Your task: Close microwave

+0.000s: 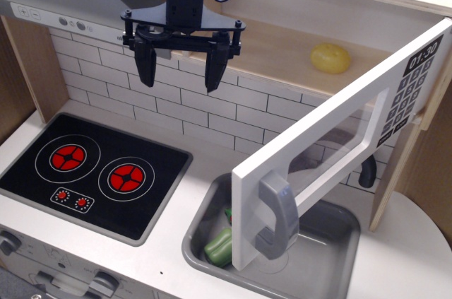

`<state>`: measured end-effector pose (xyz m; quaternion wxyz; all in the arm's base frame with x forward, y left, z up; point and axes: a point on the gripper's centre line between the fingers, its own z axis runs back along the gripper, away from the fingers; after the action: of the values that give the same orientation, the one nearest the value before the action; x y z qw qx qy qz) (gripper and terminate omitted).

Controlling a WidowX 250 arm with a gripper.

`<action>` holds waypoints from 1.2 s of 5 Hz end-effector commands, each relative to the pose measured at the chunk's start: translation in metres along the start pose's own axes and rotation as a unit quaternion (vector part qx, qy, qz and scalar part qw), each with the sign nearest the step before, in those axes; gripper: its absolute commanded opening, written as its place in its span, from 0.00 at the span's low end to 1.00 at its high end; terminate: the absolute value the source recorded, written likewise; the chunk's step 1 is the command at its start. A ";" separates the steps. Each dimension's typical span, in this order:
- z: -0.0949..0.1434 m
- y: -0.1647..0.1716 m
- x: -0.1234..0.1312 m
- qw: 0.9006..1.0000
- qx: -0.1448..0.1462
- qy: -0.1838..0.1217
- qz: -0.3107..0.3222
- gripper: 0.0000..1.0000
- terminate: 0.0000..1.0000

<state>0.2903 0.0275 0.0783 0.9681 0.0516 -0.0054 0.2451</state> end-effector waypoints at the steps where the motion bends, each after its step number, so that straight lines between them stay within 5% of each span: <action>1: 0.000 0.000 0.000 1.000 0.000 0.000 0.000 1.00 0.00; 3: 0.054 -0.054 -0.026 0.998 -0.032 -0.021 -0.039 1.00 0.00; 5: 0.124 -0.099 -0.074 0.990 -0.101 -0.030 -0.090 1.00 0.00; 6: 0.128 -0.113 -0.088 0.989 -0.098 -0.034 -0.101 1.00 0.00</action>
<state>0.2670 -0.1303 0.1741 0.9893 -0.0223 -0.0303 0.1408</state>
